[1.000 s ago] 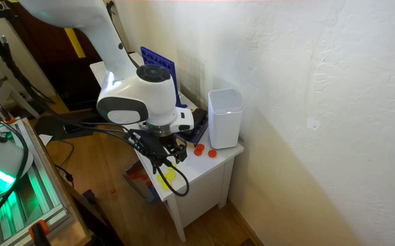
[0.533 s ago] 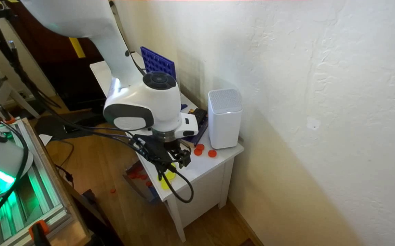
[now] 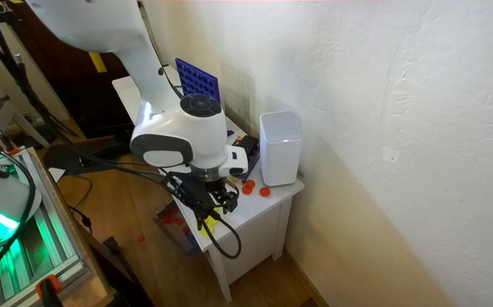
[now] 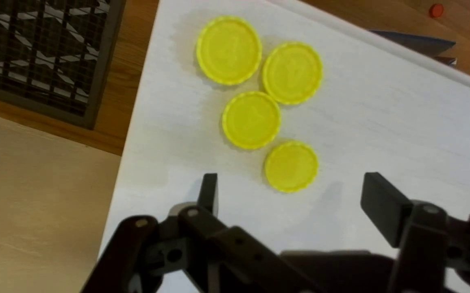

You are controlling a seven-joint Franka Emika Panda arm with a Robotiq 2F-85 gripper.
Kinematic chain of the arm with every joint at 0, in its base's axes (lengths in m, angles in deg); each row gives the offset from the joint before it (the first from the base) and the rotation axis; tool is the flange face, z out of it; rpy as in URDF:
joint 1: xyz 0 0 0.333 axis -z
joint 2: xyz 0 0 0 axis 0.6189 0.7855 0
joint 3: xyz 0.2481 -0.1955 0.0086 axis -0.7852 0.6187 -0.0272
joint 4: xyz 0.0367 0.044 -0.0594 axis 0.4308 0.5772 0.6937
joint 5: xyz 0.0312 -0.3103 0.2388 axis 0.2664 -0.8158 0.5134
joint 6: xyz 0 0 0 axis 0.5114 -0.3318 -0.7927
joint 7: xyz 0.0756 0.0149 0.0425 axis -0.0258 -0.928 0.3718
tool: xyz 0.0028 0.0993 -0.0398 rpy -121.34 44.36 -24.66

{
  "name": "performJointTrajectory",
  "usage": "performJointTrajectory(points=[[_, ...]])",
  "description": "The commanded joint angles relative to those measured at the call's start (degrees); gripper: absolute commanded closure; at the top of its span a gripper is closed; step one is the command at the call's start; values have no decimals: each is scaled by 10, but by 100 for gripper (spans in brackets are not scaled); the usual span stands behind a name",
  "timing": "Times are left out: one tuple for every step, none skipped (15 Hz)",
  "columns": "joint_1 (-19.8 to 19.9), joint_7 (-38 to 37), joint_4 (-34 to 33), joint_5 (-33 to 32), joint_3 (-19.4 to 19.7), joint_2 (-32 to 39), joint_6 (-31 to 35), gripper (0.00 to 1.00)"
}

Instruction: Put one yellow ring inside the last line of the blue object

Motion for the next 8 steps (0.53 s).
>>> performJointTrajectory(points=[[-9, -25, -7, -24, 12, 11, 2, 10], [-8, -25, -7, -24, 12, 13, 4, 9], [-9, -26, -7, -23, 12, 15, 8, 10], [-6, -25, -6, -23, 9, 16, 9, 11], [-5, -26, -4, -23, 7, 17, 13, 12], [-6, -26, -3, -23, 7, 18, 15, 13], [-7, -26, -3, -23, 6, 19, 15, 13], [-8, -27, -2, -23, 6, 20, 18, 15]])
